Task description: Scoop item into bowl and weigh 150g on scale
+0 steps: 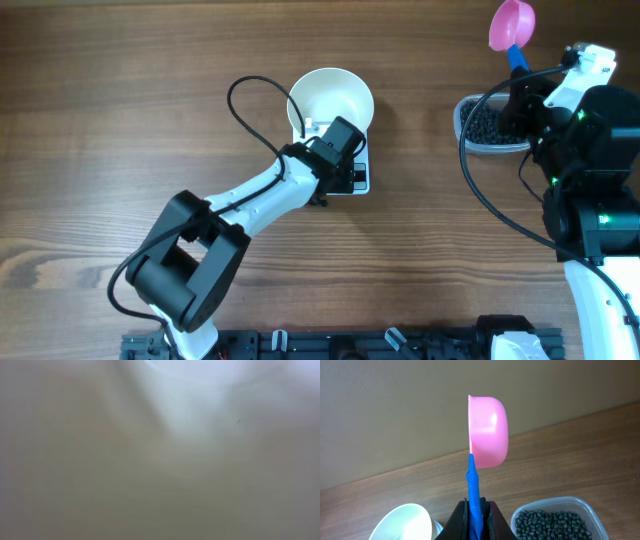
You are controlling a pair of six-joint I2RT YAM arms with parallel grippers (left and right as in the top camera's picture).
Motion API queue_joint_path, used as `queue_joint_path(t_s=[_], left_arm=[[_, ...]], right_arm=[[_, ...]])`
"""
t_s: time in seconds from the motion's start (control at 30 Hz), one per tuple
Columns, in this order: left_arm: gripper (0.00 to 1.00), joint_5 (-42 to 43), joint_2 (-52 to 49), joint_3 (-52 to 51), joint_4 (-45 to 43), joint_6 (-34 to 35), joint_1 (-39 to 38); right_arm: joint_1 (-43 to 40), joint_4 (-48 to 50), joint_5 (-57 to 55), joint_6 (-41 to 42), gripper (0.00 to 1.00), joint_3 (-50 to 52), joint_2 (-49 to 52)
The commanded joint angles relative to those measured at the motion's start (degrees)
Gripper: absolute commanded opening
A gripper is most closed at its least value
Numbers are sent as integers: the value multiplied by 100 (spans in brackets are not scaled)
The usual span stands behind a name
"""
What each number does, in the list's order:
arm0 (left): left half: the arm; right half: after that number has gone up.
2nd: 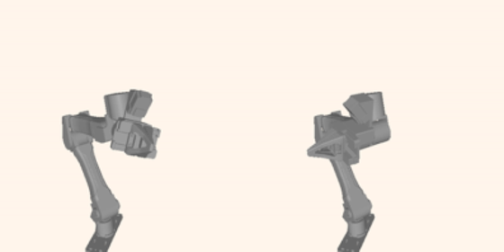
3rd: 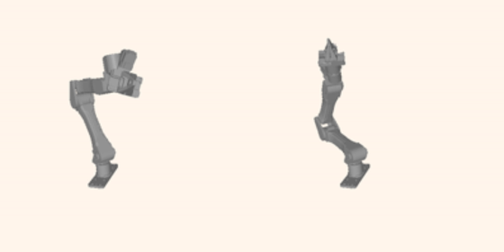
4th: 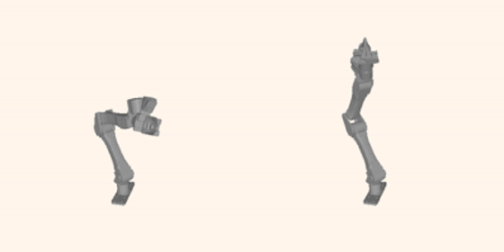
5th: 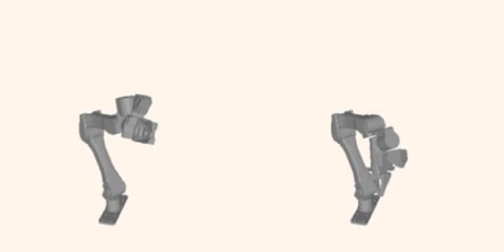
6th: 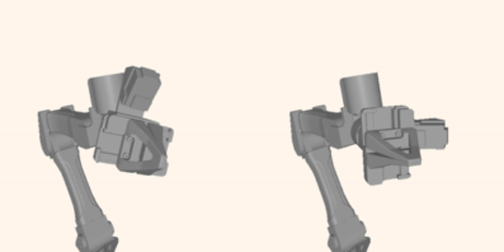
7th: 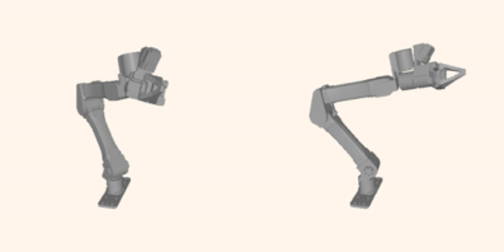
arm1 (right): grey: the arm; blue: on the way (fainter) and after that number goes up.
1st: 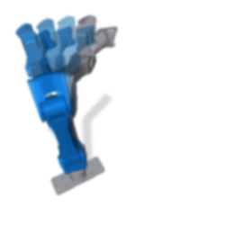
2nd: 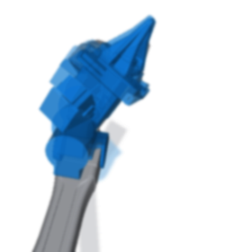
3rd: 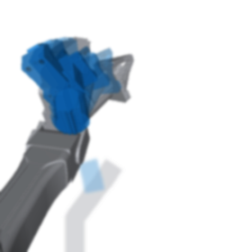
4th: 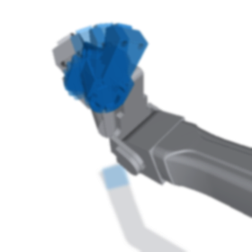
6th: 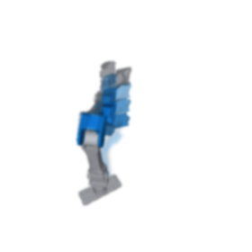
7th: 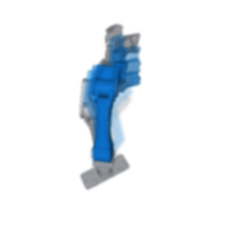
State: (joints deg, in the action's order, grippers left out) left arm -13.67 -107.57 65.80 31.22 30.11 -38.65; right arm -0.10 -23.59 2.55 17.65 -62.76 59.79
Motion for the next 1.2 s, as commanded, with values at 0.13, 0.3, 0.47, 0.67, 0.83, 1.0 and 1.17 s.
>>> queue_joint_path(t_s=[0.13,0.3,0.47,0.67,0.83,1.0,1.17], left_arm=[[100,-208,-398,-107,116,33,4],[100,-205,-254,-85,271,33,2],[100,-205,11,-85,284,33,4],[100,-208,37,-87,269,33,4],[100,-251,-7,-87,236,33,4],[100,-251,-160,-96,243,33,4],[100,-321,-223,-98,306,33,4]], right_arm=[[-15,-2,-35,-109,4,-142,11],[-15,-2,-35,-107,4,-142,11],[-15,-2,-35,-109,4,-142,11],[-15,0,-35,-109,4,-142,11],[-15,-2,-35,-109,4,-142,11],[-15,-2,-35,-109,4,-142,11],[-15,-2,-35,-111,4,-142,11]])
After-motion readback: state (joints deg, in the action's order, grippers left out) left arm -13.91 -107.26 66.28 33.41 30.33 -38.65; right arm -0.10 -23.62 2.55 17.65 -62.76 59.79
